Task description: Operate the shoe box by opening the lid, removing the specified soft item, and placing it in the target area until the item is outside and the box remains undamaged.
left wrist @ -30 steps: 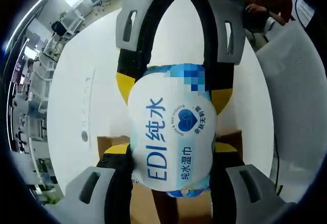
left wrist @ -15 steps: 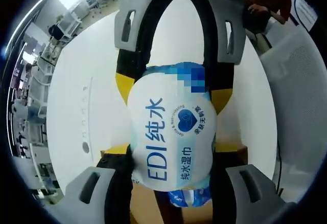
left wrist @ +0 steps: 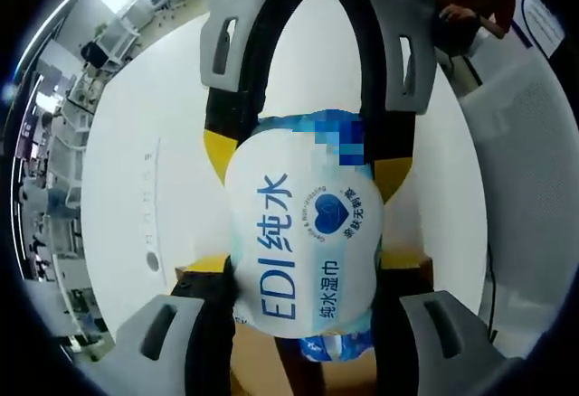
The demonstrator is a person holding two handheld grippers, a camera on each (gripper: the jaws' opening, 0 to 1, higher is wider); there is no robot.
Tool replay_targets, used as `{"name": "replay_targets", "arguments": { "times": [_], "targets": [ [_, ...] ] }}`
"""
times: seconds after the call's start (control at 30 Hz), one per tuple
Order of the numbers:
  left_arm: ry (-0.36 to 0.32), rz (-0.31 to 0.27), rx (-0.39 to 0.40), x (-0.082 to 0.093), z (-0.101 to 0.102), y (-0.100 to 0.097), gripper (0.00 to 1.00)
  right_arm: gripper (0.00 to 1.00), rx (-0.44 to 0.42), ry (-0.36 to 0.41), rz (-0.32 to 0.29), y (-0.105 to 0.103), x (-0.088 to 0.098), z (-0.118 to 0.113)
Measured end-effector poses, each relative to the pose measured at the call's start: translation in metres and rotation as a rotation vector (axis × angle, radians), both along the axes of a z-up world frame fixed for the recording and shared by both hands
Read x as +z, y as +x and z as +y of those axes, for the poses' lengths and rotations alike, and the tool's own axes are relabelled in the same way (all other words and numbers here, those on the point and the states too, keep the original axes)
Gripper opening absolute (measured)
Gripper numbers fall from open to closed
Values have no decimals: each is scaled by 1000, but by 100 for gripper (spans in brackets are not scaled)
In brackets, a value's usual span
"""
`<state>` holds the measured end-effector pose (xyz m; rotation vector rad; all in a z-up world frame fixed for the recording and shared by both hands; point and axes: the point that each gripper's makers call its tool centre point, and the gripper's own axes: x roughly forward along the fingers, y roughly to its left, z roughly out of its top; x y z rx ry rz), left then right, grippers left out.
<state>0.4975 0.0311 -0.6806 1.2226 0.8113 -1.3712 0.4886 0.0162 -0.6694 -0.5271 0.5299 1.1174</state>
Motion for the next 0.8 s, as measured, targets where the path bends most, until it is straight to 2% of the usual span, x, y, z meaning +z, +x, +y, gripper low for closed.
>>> {"name": "replay_targets", "arguments": {
  "times": [0.2,0.5,0.8],
  "targets": [
    [8,-4,-3,5,-4,0,60,48,-2,8,-4,0,6,-5],
    [-7,-5,-11,4,-19,-1,60,48,-9,-11,-9,-1,4,-19],
    [-41,-7,-9,-15,-28,-1,60,48,-7,-66,-11,-1,-12,-27]
  ]
}}
